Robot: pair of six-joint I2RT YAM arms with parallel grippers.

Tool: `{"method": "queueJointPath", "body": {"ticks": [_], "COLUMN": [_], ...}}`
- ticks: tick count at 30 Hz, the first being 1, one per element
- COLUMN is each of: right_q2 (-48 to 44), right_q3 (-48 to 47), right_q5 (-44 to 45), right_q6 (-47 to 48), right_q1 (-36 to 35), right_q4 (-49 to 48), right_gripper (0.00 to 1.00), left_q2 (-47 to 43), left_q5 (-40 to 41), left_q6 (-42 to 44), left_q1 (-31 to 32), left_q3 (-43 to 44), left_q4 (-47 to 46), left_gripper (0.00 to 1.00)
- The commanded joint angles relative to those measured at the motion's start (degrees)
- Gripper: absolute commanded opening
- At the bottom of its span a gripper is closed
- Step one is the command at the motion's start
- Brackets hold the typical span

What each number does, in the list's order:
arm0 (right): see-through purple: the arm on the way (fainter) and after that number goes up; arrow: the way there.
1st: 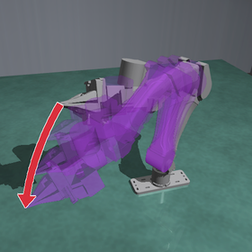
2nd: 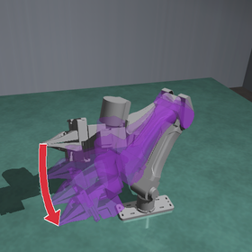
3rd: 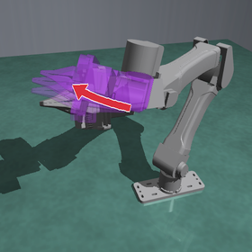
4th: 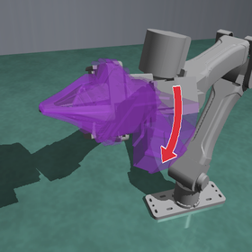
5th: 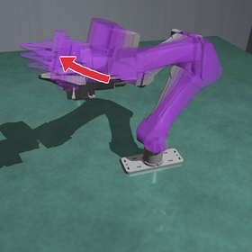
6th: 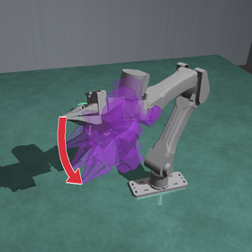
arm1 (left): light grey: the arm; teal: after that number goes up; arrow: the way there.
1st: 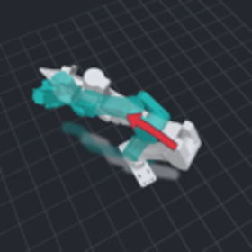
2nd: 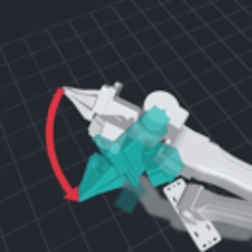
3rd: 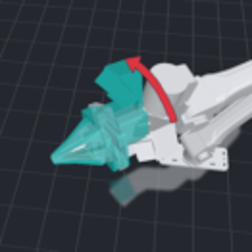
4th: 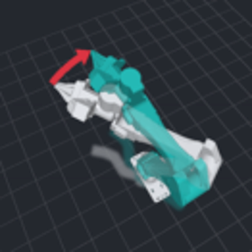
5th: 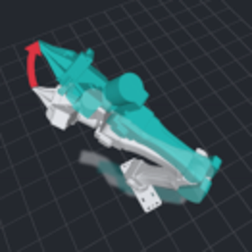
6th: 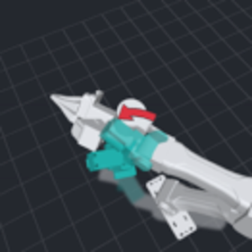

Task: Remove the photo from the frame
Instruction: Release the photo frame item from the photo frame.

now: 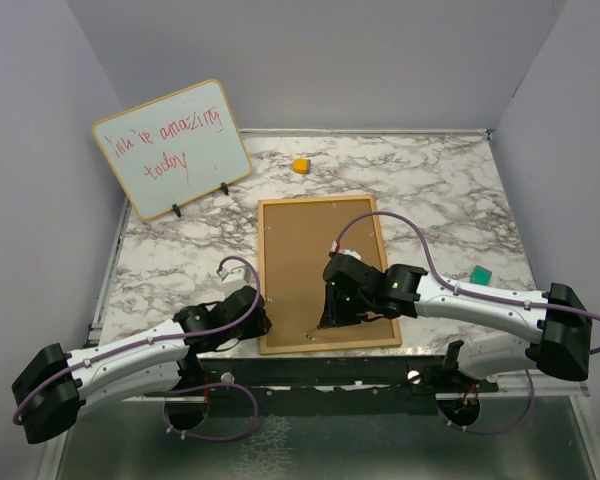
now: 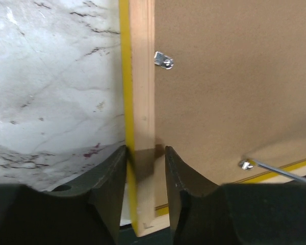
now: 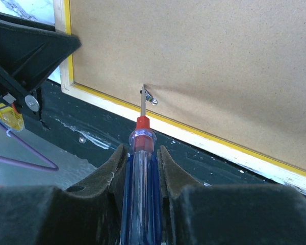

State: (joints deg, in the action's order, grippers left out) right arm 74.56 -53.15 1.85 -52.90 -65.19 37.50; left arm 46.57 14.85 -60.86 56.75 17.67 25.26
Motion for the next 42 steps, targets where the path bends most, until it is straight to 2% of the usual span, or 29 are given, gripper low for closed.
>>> {"method": "queueJointPath", "body": {"ticks": [1, 12, 16, 22, 27, 32, 37, 42], "right_q2": [-1.3, -6.27, -5.86, -10.38, -18.57, -24.37, -25.27, -25.34], "right_q3": [-1.94, -0.69, -1.93, 2.21, 10.42, 15.06, 14.44, 14.6], "right_q5": [-0.64, 5.18, 7.5, 11.54, 12.14, 11.14, 13.27, 13.57], "right_q6": [0.78, -2.75, -5.35, -14.07, -22.26, -21.92, -22.07, -22.98], "right_q1": [-0.2, -0.2, -0.2, -0.21, -0.2, -0.2, -0.22, -0.25], "right_q4": [1.61, 1.47, 4.17, 3.29, -2.69, -7.42, -3.33, -1.86], "right_gripper": [0.0, 0.0, 0.0, 0.01, 0.01, 0.01, 0.01, 0.0], "left_q2": [-0.15, -1.15, -0.94, 1.43, 5.42, 7.95, 10.02, 12.68], "left_q5": [-1.24, -0.28, -0.18, -3.72, -6.78, -7.96, -9.1, -8.84], "left_q6": [-0.31, -1.46, -1.79, -1.42, -1.38, -0.9, -0.35, -1.44], "left_q1": [0.29, 0.29, 0.29, 0.29, 0.36, 0.55, 1.34, 4.81], "left_q3": [-0.45, -0.51, -0.89, -2.11, -3.45, -2.9, -1.42, 0.71], "left_q4": [1.59, 1.81, 1.0, -1.44, -5.53, -8.09, -10.0, -13.23], "left_gripper": [0.42, 0.54, 0.54, 0.46, 0.34, 0.22, 0.17, 0.16]}}
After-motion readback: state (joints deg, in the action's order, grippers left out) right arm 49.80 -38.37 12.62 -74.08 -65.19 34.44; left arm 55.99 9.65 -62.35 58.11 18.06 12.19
